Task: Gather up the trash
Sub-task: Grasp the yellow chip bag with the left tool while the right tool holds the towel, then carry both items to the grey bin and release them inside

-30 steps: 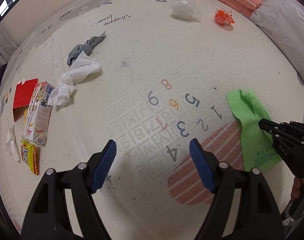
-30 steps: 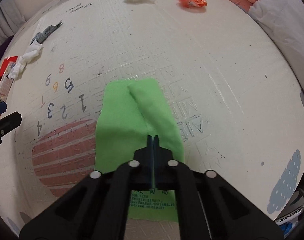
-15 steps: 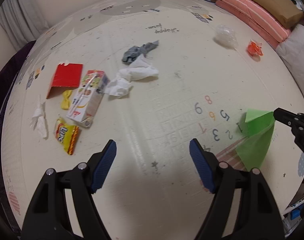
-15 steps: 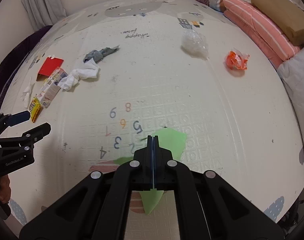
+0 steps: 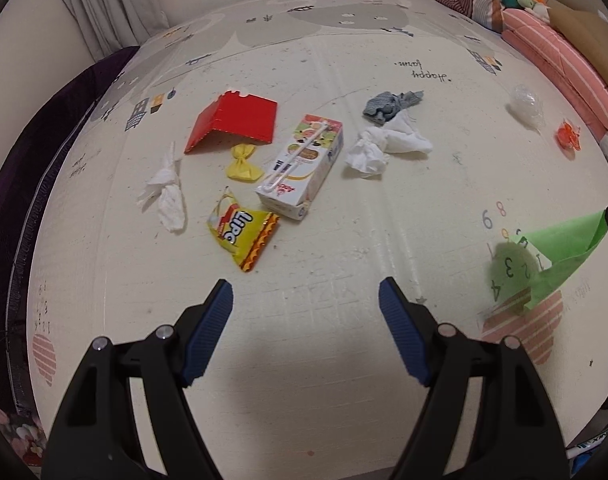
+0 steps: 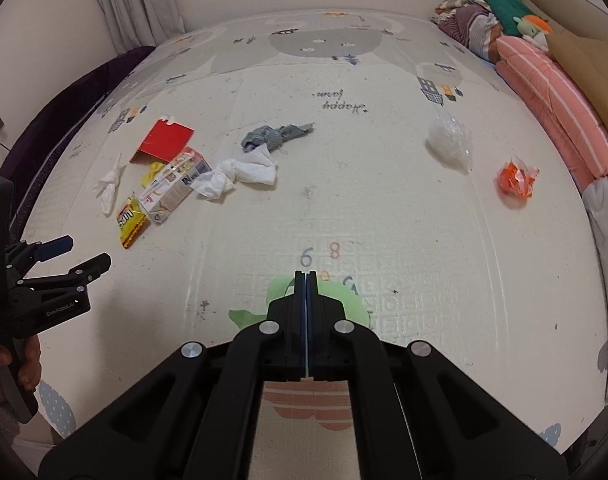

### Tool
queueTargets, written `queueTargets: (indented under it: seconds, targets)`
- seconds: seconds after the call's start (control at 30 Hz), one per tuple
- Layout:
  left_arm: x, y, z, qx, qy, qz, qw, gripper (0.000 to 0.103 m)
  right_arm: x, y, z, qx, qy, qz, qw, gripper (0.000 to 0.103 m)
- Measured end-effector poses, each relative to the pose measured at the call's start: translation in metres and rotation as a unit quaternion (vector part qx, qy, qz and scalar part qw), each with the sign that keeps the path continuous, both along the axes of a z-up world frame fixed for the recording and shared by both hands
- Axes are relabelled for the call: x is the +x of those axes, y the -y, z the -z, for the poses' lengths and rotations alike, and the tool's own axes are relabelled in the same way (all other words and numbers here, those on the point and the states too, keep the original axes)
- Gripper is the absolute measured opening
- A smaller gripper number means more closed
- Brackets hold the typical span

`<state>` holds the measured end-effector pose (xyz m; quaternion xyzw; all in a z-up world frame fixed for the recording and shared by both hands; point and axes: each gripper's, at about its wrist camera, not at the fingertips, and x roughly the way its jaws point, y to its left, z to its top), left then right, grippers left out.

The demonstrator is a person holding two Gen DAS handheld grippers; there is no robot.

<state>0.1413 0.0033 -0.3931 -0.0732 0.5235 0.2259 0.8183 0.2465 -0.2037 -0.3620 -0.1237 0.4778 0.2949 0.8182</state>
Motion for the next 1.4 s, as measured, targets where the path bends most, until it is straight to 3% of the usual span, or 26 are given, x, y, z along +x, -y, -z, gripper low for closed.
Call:
queueTargets:
  seconds: [0.23, 0.47, 0.73, 0.9, 0.97, 1.03, 1.1, 1.4]
  targets:
    - [-0.006, -0.060, 0.012, 0.004, -0.001, -0.024, 0.9997, 0.075, -0.009, -0.067, -0.016, 0.025, 0.009, -0.030, 0.999, 0.000]
    - [0.015, -0.103, 0.050, -0.008, -0.004, -0.007, 0.9999, 0.075, -0.013, -0.122, 0.000, 0.027, -0.005, -0.040, 0.999, 0.000]
    - [0.044, -0.131, 0.101, -0.037, -0.020, 0.013, 0.9990, 0.077, -0.015, -0.150, 0.024, 0.013, -0.022, -0.032, 0.999, 0.000]
    - [0.047, -0.140, 0.113, -0.057, -0.013, 0.010, 0.9982, 0.079, -0.016, -0.158, 0.031, 0.008, -0.030, -0.023, 0.999, 0.000]
    - [0.045, -0.141, 0.111, -0.064, -0.005, 0.013, 0.9979, 0.070, -0.018, -0.160, 0.032, 0.007, -0.031, -0.020, 0.999, 0.000]
    - [0.043, -0.138, 0.107, -0.070, 0.000, 0.019, 0.9974, 0.046, -0.018, -0.162, 0.032, 0.006, -0.031, -0.019, 0.999, 0.000]
    - [0.040, -0.138, 0.103, -0.087, 0.005, 0.019, 0.9960, 0.035, -0.018, -0.164, 0.032, 0.005, -0.031, -0.017, 0.999, 0.000]
    - [0.018, -0.121, 0.055, -0.065, 0.034, 0.049, 0.9962, 0.031, -0.028, -0.170, 0.023, 0.007, -0.027, -0.015, 0.999, 0.000]
